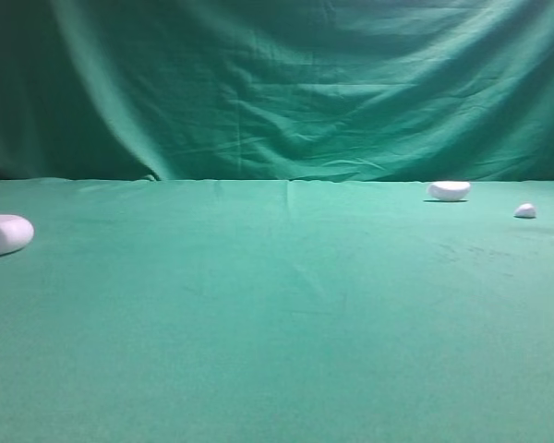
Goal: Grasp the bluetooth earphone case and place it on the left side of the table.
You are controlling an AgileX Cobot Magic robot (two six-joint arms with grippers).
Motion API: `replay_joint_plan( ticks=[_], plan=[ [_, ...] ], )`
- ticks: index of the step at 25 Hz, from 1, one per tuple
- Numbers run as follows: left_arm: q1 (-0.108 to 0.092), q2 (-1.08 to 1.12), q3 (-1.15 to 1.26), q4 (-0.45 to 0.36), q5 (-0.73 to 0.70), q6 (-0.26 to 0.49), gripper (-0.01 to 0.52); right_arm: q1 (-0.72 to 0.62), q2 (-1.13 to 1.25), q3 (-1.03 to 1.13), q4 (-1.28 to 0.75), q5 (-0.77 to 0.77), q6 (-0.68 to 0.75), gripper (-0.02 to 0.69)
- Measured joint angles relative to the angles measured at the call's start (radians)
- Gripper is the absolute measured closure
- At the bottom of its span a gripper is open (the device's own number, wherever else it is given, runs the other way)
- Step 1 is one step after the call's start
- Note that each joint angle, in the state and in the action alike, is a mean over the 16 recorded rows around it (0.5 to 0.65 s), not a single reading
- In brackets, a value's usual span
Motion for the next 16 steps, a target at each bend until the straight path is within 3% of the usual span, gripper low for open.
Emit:
replay_joint_plan(
  ticks=[16],
  plan=[
    [0.0, 0.0, 0.0, 0.0, 0.0, 0.0, 0.514, -0.004, -0.004, 0.002, 0.0, 0.05, 0.002, 0.665]
  ],
)
